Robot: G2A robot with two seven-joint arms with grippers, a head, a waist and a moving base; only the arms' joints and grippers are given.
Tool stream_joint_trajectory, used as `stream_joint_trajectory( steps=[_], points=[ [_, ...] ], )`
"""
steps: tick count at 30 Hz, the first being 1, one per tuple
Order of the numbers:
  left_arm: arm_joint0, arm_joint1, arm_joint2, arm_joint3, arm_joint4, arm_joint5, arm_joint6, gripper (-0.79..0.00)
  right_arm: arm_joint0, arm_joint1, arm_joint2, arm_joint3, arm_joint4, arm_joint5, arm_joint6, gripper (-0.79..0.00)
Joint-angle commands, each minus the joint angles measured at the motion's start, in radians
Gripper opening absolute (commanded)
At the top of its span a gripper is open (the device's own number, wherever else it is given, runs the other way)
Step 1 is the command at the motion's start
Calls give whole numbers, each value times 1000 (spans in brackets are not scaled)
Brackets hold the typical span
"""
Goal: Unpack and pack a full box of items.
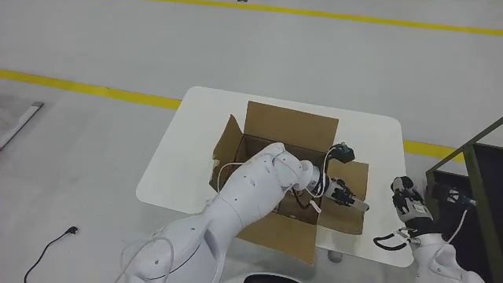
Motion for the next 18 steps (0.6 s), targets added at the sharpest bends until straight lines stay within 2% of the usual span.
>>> stream_joint_trajectory(
  steps=[1,8,11,18],
  points=[
    [-23,3,-8,16,16,-5,16,0,9,0,-1,-6,-2,-11,-2,-785],
    [-83,42,-51,65,66,-6,86,0,28,4,-30,-45,-79,-101,3,-785],
    [-101,70,-76,90,79,-1,111,0,40,7,-53,-38,-125,-161,22,-785],
    [-127,140,-114,88,142,39,118,0,76,6,-91,-81,-110,-171,39,-785]
  ],
)
